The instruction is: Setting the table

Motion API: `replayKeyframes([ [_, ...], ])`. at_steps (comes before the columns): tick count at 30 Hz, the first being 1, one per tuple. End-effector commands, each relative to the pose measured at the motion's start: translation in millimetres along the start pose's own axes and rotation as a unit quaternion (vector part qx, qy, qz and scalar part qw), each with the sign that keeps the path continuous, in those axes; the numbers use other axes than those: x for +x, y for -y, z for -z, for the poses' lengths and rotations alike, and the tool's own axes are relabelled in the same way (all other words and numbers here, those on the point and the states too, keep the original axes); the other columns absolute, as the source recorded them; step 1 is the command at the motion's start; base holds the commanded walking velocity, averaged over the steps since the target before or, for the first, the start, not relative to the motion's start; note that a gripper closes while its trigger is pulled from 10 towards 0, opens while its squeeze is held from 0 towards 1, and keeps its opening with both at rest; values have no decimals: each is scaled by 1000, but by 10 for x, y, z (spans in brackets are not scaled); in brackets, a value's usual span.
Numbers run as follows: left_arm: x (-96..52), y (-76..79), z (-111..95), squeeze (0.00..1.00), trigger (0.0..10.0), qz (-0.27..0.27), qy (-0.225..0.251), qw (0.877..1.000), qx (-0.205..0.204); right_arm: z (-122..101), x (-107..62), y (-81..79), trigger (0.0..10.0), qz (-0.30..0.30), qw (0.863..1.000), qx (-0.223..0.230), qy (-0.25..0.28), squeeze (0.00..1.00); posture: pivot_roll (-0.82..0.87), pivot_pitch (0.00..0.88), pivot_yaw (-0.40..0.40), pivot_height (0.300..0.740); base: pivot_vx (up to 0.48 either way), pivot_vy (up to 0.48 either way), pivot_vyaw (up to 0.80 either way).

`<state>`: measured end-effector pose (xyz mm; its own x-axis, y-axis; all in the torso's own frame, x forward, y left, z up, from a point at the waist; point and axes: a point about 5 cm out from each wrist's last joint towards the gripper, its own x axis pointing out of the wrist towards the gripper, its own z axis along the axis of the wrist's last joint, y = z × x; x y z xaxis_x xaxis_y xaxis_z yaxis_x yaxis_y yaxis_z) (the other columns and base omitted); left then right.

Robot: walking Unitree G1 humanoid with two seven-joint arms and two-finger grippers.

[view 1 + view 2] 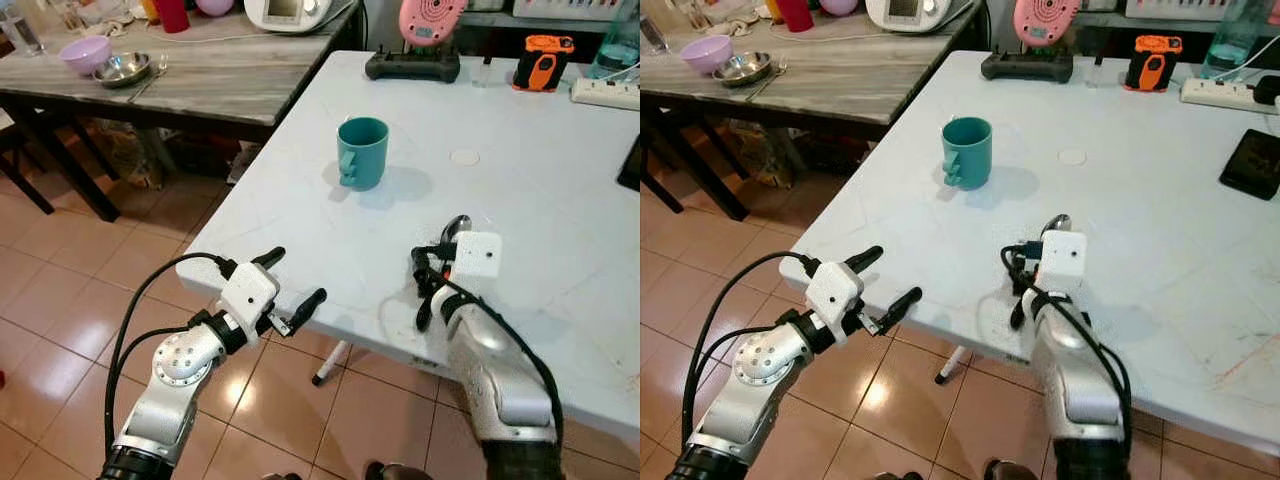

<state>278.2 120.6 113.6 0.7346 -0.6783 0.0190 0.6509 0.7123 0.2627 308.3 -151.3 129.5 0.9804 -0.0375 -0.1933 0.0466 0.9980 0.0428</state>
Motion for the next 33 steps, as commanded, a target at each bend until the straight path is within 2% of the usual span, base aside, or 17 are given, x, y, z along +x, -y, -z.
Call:
replayKeyframes([
  [1, -25, -14, 26, 0, 10000, -2, -7, 1000, 1, 126, 42, 22, 0, -8, 999, -6, -32, 0, -242, 158, 117, 740, 0, 0, 0],
  [4, -32, -18, 28, 0, 10000, -5, -8, 1000, 1, 92, 120, 20, 0, -29, 999, -31, -27, 0, -235, 159, 118, 740, 0, 0, 0],
  [5, -42, -19, 35, 0, 10000, -7, -11, 1000, 2, 56, 182, -3, 0, -50, 997, -55, -17, 0, -228, 160, 118, 740, 0, 0, 0],
  [9, -54, -20, 41, 0, 10000, -8, -13, 1000, 3, 30, 230, -24, 0, -59, 995, -77, -10, 0, -222, 159, 118, 740, 0, 0, 0],
  [18, -56, -40, 34, 0, 10000, -10, -12, 1000, 6, -17, 190, -103, 0, -53, 997, -58, 15, 0, -227, 160, 120, 740, 0, 0, 0],
  [30, -35, -39, 22, 0, 10000, -4, -10, 1000, 6, 2, 92, -115, 314, -3, 1000, -14, 8, 0, -237, 165, 128, 740, 0, 0, 0],
  [31, -32, -37, 23, 0, 10000, -2, -10, 1000, 5, 32, 75, -110, 2784, 7, 1000, -7, -5, 0, -238, 165, 129, 740, 0, 0, 0],
  [32, -32, -37, 22, 0, 10000, -2, -10, 1000, 5, 39, 72, -108, 2784, 9, 1000, -5, -8, 0, -238, 165, 129, 740, 0, 0, 0],
  [33, -28, -38, 23, 0, 10000, -1, -10, 1000, 5, 42, 69, -106, 10000, 11, 1000, -5, -9, 0, -239, 165, 129, 740, 0, 0, 0],
])
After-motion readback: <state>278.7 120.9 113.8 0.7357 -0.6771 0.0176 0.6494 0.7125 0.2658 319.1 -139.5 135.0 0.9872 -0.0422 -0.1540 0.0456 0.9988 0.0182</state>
